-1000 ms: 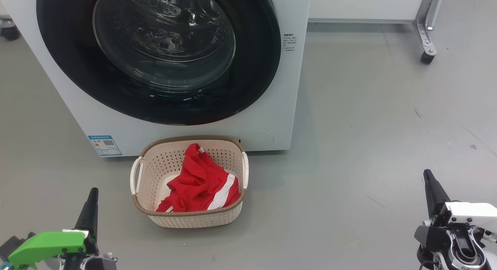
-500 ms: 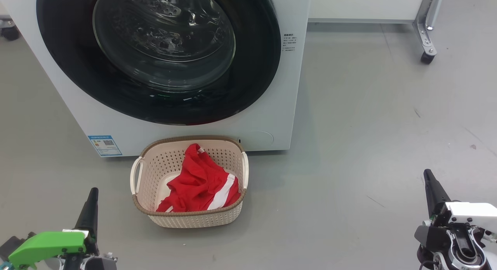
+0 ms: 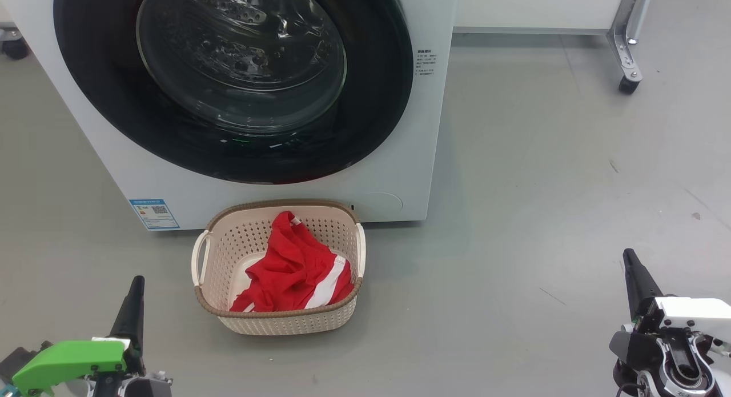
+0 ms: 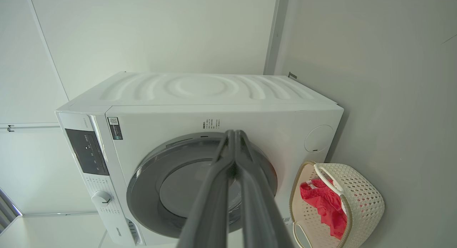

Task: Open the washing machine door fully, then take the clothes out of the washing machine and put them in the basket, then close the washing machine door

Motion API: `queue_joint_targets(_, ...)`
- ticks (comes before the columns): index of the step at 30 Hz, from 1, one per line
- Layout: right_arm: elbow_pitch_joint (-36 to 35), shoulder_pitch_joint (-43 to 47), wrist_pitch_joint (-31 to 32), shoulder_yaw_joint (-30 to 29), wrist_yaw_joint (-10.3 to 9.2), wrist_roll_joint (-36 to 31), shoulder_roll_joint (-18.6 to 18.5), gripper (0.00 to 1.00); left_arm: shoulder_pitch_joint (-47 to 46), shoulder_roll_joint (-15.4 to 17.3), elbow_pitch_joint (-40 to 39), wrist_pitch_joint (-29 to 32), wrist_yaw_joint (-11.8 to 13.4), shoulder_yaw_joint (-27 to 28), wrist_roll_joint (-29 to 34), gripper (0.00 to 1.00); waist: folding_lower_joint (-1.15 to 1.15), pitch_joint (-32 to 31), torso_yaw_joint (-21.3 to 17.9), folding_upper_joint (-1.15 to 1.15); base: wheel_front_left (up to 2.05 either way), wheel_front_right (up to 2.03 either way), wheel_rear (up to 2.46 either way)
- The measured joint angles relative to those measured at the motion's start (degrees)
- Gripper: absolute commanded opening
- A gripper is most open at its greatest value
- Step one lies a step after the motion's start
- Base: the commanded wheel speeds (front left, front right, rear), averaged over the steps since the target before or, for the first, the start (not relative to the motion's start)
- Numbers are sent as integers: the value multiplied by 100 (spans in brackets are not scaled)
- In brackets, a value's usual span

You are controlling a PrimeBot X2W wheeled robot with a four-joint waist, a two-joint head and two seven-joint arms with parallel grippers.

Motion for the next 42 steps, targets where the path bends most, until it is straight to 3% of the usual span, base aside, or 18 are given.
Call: queue_joint_targets(42, -4, 0, 7, -20, 0, -20, 13, 0, 0, -7, -11, 7, 0, 13, 1, 0, 0, 0, 0, 0, 0, 0, 0)
